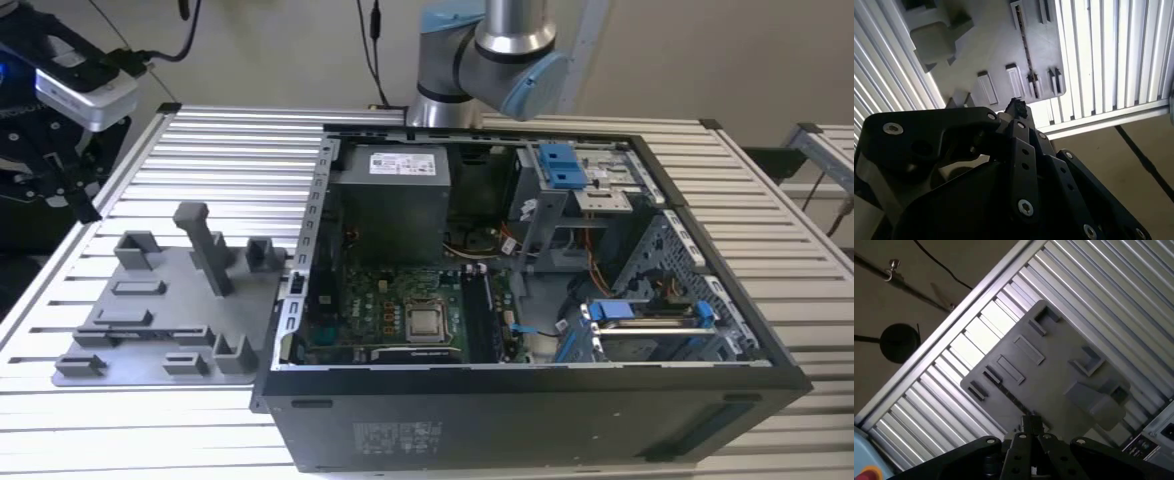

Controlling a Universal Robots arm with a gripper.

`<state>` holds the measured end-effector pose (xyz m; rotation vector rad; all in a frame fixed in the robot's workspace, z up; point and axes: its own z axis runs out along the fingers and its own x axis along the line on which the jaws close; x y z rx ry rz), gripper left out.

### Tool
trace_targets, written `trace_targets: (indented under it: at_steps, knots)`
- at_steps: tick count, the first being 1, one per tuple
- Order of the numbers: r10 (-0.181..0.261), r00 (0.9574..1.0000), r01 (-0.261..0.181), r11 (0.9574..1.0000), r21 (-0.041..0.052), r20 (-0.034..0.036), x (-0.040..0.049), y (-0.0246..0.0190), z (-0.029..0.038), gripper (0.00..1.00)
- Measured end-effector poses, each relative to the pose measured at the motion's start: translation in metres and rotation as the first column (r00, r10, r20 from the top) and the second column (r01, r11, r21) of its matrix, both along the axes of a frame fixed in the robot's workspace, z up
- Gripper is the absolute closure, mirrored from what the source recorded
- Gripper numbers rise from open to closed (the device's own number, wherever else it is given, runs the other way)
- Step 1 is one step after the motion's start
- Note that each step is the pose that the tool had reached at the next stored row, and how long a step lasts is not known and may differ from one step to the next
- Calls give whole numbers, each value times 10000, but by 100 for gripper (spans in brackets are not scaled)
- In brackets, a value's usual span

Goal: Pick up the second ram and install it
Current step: 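Pick up the second ram and move it above second insertion slot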

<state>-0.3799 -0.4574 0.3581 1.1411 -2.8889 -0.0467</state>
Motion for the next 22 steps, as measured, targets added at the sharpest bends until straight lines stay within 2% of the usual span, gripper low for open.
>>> trace_targets:
  at_steps: [8,15,22]
  knots:
    - [358,9994,-358,9994,-6,0,0,0,1,89]
    - [772,9970,-772,9970,-35,-1,0,0,1,89]
    - [1350,9908,-1350,9908,-42,-2,0,0,2,89]
